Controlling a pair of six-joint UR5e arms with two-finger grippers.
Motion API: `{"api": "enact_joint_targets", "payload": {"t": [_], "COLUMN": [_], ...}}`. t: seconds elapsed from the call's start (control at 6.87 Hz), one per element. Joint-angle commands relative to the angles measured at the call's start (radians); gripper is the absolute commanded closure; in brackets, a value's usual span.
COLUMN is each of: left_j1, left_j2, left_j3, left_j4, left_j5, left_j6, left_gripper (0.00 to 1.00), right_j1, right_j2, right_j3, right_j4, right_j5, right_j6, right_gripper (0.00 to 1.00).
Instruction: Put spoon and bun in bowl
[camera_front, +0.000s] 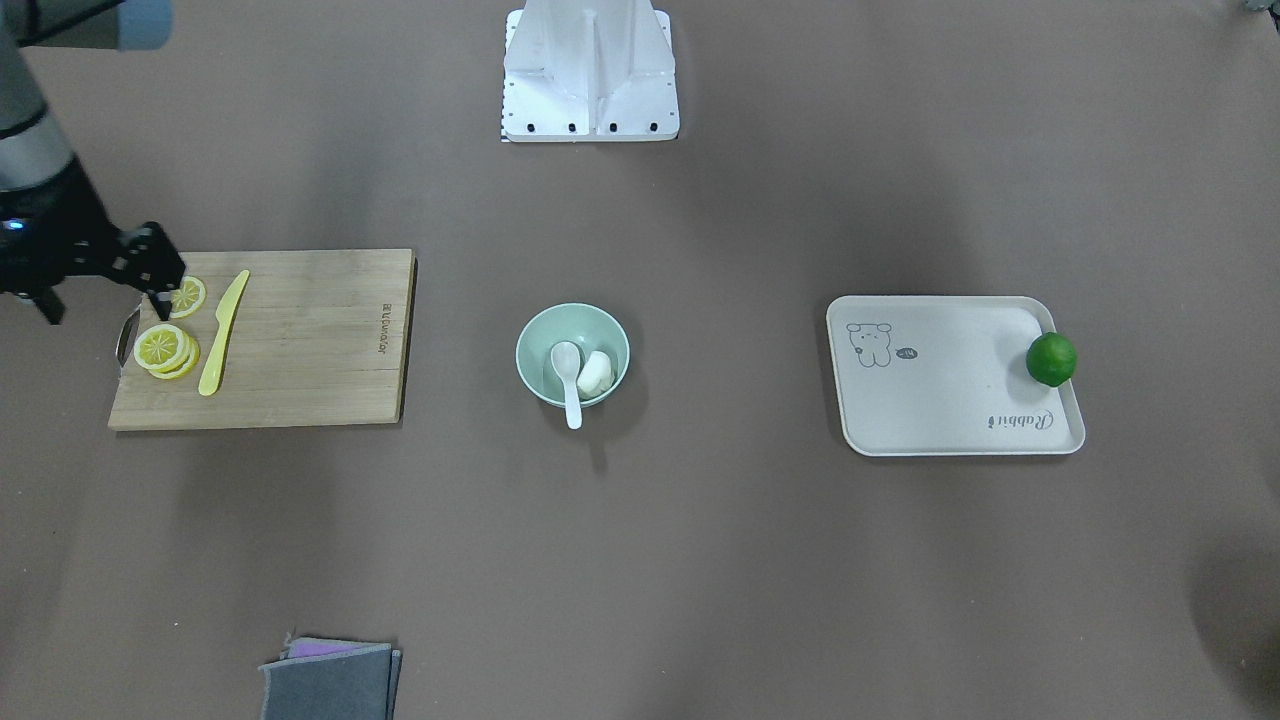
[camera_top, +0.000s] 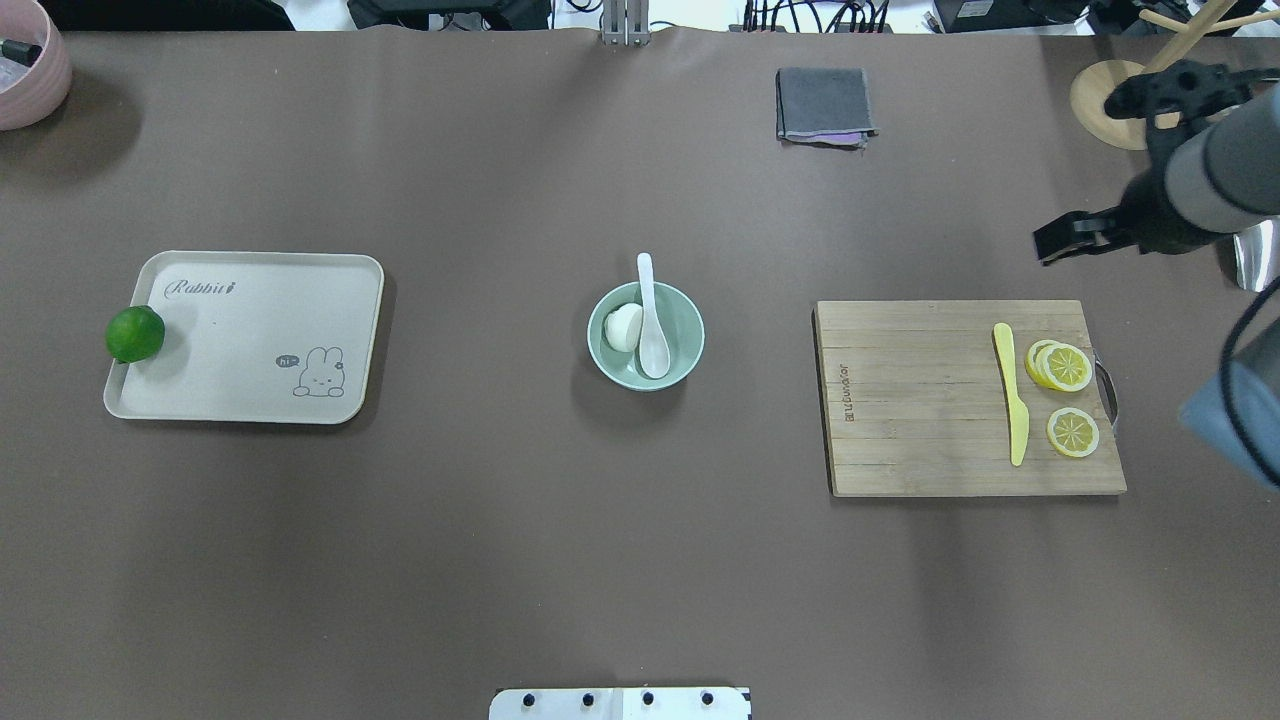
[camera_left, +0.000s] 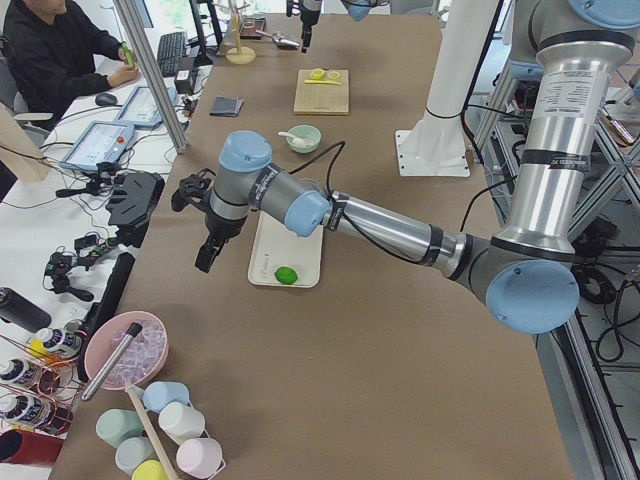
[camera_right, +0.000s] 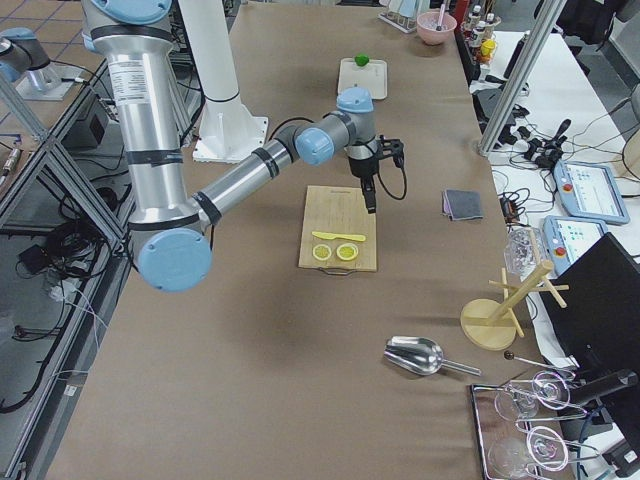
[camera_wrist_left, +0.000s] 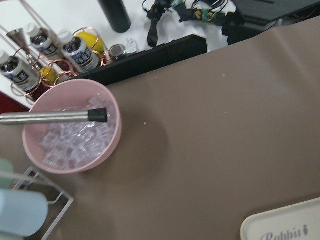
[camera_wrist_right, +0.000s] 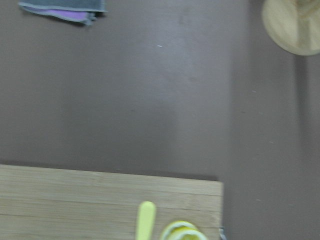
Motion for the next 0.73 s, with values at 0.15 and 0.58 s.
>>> {"api": "enact_joint_targets", "payload": {"t": [0.15, 0.58], "left_j1": [-0.03, -0.03], "left_j2": [0.097, 0.137], "left_j3": [0.016, 0.012], "left_j4": [0.056, 0.074], "left_j5": [-0.094, -0.121], "left_j6": [-0.002, -0.075], "left_gripper": [0.02, 0.02], "right_j1": [0.404, 0.604], "right_j2": [-0.206, -0.245], "right_j3": [-0.05, -0.257], "right_j4": [-0.095, -0.08], "right_j5": [0.165, 0.338], "right_j6": [-0.482, -0.716], "right_gripper": [0.0, 0.0]}}
